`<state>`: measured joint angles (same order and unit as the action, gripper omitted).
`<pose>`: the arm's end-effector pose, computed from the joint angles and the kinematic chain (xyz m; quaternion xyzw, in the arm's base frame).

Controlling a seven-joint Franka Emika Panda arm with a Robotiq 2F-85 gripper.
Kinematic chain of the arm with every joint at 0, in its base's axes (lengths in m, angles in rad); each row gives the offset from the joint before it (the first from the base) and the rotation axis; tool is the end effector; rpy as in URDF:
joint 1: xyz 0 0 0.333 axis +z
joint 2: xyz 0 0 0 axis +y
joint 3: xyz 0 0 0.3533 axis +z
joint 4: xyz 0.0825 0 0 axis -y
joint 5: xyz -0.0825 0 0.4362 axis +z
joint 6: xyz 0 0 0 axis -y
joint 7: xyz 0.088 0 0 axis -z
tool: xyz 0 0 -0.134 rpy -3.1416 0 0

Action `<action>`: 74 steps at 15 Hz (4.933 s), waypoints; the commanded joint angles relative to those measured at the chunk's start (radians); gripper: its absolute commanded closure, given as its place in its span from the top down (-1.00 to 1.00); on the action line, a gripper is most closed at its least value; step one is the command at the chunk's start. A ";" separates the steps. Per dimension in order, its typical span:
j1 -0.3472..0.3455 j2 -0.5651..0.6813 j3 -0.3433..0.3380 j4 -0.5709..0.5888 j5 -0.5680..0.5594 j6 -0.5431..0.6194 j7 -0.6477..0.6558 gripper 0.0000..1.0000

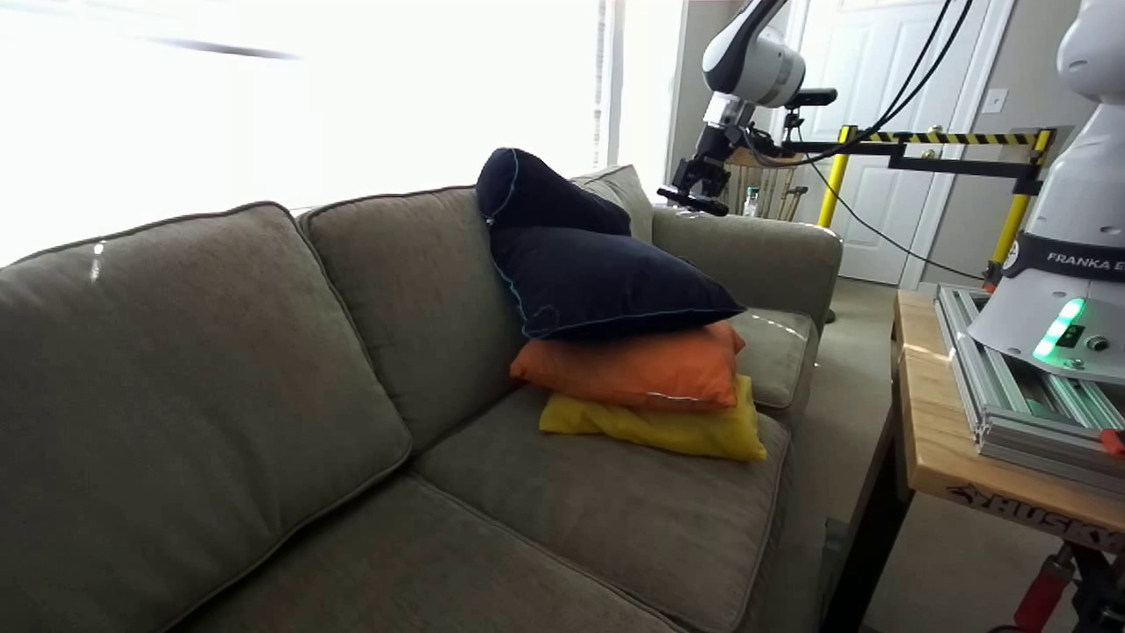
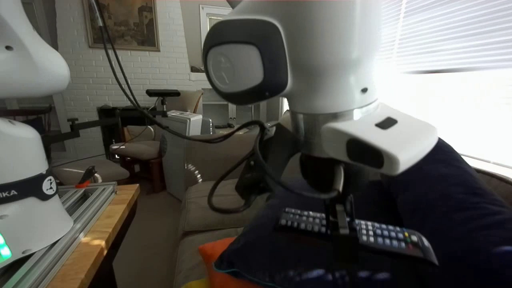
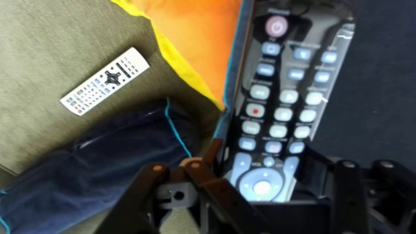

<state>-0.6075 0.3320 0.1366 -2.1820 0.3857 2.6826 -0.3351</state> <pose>0.5533 -0.2894 0.2189 -0.9611 0.2351 -0.1217 0.0793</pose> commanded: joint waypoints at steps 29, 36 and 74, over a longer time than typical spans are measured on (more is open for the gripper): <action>0.451 0.296 -0.085 0.391 -0.084 0.030 0.229 0.80; 0.445 0.236 -0.102 0.334 -0.081 0.071 0.242 1.00; 0.026 0.740 -0.231 0.532 -0.135 0.282 0.398 1.00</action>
<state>-0.5510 0.9812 -0.1132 -1.7708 0.2729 3.0134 0.0869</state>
